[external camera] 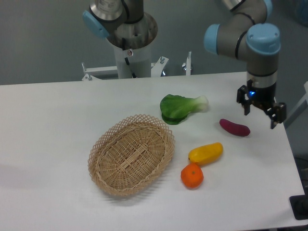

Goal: Place the sweet potato on the table
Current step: 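Raise the open gripper up and away from the sweet potato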

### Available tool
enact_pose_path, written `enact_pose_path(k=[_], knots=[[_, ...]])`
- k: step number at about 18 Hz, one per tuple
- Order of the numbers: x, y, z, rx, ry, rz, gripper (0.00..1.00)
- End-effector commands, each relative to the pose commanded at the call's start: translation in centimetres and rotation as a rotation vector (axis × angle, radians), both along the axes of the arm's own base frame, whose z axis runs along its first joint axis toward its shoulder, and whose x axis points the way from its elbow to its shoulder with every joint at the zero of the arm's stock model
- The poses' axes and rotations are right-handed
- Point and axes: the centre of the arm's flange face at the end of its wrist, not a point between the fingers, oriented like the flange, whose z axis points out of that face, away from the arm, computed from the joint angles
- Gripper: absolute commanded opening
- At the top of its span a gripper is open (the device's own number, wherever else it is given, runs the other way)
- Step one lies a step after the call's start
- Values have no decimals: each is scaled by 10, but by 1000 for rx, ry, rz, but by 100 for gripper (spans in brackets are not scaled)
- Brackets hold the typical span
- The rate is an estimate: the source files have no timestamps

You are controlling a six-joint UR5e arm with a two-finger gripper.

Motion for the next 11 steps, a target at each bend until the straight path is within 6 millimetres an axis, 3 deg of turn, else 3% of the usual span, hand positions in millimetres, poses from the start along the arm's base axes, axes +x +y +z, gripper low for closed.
enact_pose_path(k=[5, 11], knots=[[-10, -20, 21, -57, -55, -59, 100], [-26, -70, 29, -128, -96, -190, 100]])
